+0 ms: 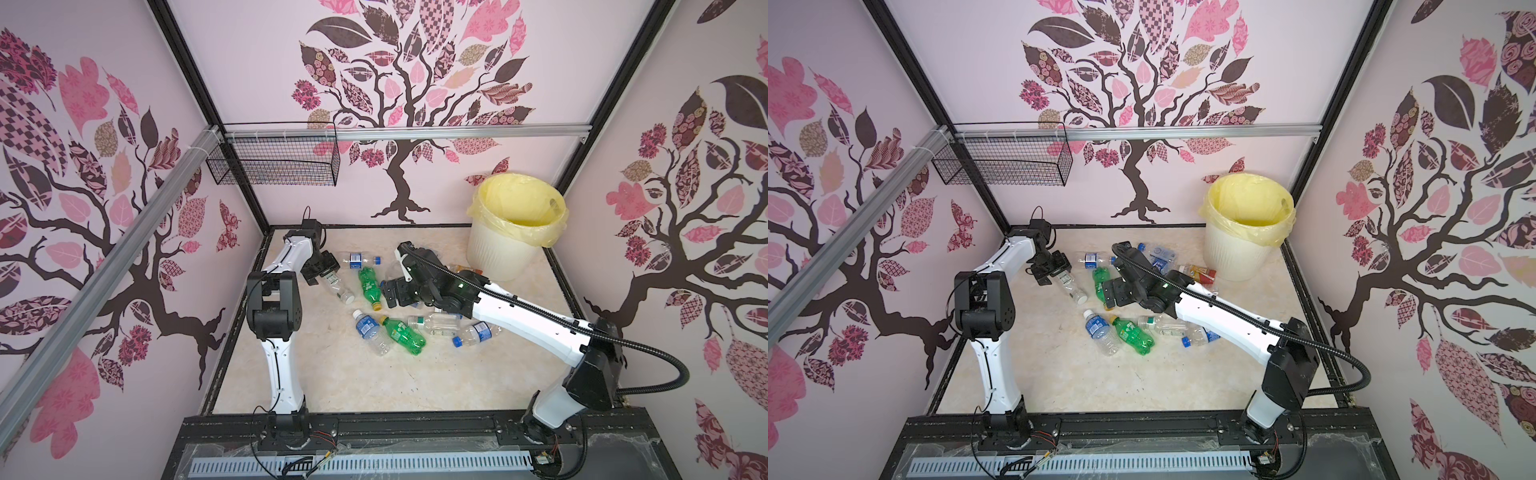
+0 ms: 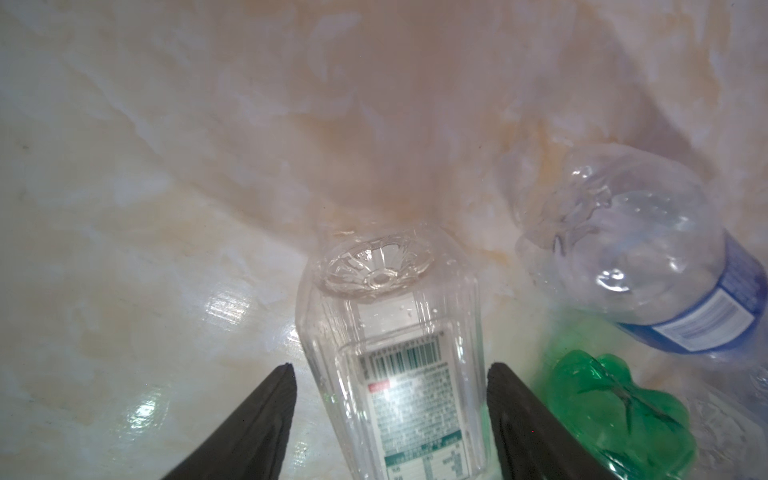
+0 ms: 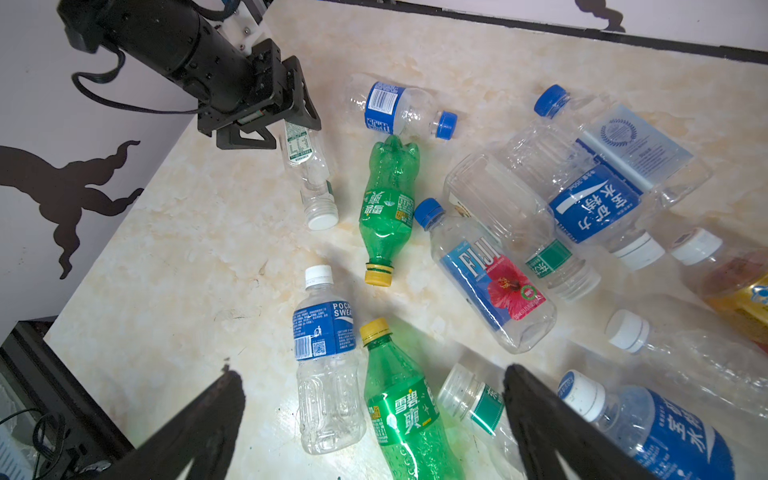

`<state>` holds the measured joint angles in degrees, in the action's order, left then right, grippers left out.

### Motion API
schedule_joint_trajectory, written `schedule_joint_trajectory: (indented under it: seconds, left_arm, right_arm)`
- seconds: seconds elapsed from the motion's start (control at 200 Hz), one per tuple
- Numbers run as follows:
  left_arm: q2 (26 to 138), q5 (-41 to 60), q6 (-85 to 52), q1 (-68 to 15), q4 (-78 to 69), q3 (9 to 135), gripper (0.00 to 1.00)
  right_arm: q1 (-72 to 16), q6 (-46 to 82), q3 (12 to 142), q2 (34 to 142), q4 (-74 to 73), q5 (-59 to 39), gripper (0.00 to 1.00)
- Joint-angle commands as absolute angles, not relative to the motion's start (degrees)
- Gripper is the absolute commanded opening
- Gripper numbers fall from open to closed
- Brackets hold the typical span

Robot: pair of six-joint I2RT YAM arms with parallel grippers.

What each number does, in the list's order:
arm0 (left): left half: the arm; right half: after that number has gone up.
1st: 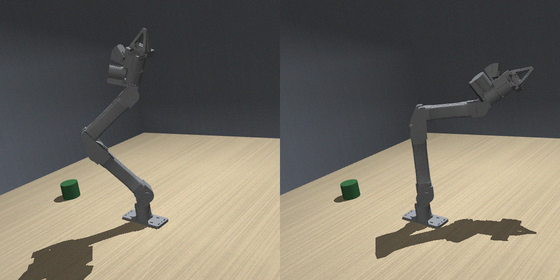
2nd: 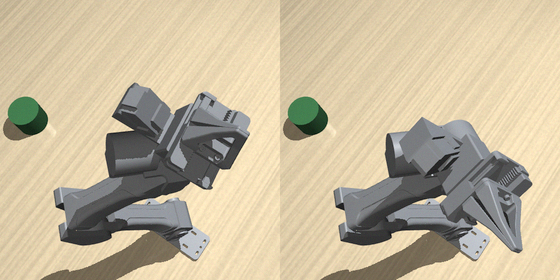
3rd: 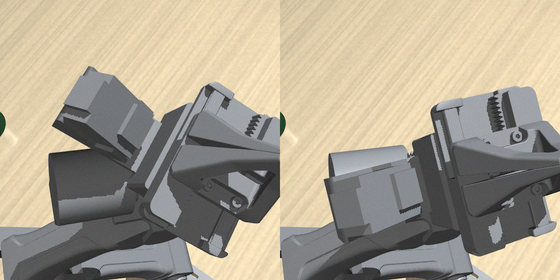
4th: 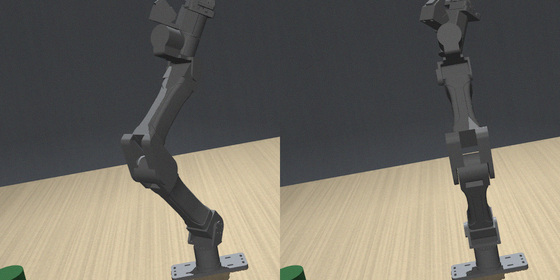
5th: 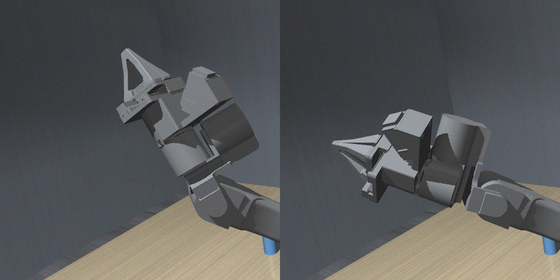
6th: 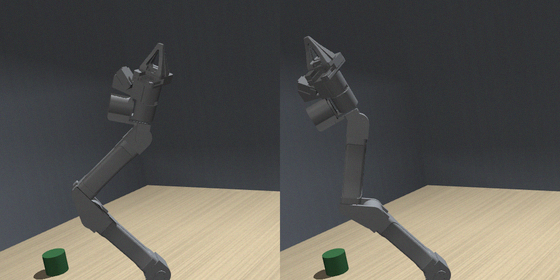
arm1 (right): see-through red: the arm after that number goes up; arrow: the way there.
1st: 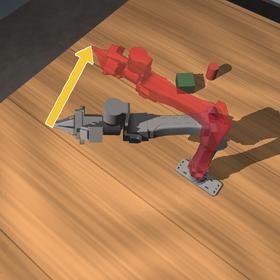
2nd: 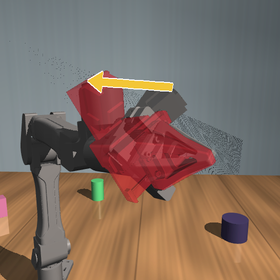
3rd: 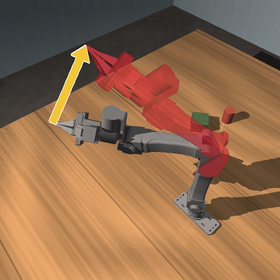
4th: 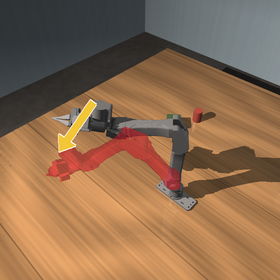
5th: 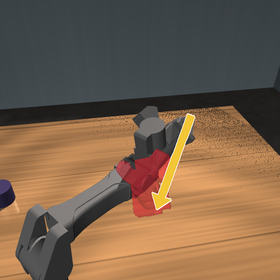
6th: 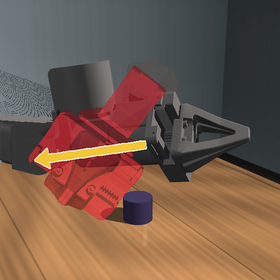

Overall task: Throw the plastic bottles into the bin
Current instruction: 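Close the left gripper on the clear green-label bottle's body and lift it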

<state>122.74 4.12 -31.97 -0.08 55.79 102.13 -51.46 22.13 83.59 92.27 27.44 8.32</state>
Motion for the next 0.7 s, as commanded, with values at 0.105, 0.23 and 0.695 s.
schedule_joint_trajectory:
  seconds: [0.105, 0.23, 0.695]
  left_arm:
    - [125.5, 4.0, -30.8, -0.1, 56.7, 102.4, 0.59]
    - [123.9, 3.5, -30.0, -0.1, 56.1, 100.5, 0.5]
    - [119.7, 3.3, -29.1, -0.1, 54.5, 94.1, 0.41]
  right_arm:
    - [-51.7, 22.0, 84.2, 90.0, 26.2, 8.0, 1.0]
    - [-51.7, 22.1, 83.5, 89.3, 25.9, 7.9, 1.0]
    - [-51.7, 22.1, 83.1, 89.4, 24.5, 6.4, 1.0]
